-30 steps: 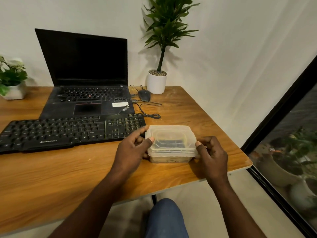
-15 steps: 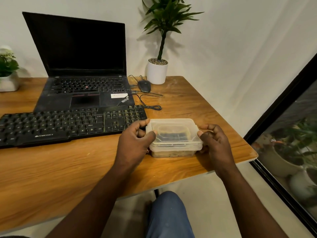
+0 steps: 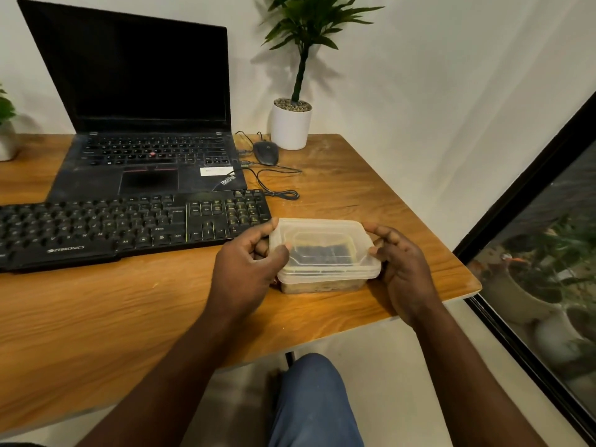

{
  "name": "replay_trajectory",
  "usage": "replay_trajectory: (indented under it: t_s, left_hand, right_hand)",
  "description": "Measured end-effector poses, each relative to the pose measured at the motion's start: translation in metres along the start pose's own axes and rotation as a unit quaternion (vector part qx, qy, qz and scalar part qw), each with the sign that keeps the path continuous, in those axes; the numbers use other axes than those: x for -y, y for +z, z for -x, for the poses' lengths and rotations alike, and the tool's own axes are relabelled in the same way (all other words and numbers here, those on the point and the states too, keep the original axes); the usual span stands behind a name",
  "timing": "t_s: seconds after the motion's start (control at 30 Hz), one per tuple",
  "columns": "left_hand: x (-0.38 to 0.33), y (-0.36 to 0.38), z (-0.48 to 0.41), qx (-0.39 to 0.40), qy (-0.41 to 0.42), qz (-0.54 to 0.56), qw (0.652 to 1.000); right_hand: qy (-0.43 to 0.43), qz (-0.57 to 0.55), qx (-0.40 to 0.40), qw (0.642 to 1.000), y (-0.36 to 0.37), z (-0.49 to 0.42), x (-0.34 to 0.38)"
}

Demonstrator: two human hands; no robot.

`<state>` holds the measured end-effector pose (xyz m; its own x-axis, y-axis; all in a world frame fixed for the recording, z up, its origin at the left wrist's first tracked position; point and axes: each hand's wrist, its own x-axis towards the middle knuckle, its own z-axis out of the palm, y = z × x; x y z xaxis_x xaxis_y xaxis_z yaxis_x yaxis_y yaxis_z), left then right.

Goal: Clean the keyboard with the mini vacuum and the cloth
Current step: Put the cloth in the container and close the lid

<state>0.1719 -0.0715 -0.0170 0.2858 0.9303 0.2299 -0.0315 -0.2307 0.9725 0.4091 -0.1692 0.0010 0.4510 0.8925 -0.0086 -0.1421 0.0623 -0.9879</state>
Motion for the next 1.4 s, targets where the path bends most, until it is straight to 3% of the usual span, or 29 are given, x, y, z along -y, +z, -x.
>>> replay_trajectory:
  t_s: [0.13,0.47,0.67,0.87,1.13,1.4]
  left_hand:
    - [-0.005,-0.002,0.005,0.032,-0.016,-0.031,0.999]
    - [-0.003,0.003,0.004,-0.006,-0.013,-0.041,0.999]
    - [-0.016,0.001,0.014,-0.015,0.024,-0.119,0.993]
    - [-0.017,-0.002,0.027,0.019,0.077,-0.209,0.975]
    - [-0.014,0.028,-0.004,0.076,0.111,-0.366,0.921]
    - [-0.005,0.033,-0.025,-0.061,0.087,-0.431,0.896]
  right_hand:
    - [0.003,0.018,-0.009,1.000,-0.001,0.000,-0.002]
    - [-0.021,0.058,-0.033,0.998,0.010,0.004,0.002]
    - [-0.054,0.076,-0.057,0.994,0.005,0.008,-0.002]
    - [-0.149,0.228,-0.027,0.962,0.003,0.016,-0.005]
    - [-0.149,0.268,-0.170,0.937,0.021,-0.013,-0.009]
    - [-0.176,0.370,-0.172,0.896,0.042,-0.038,-0.012]
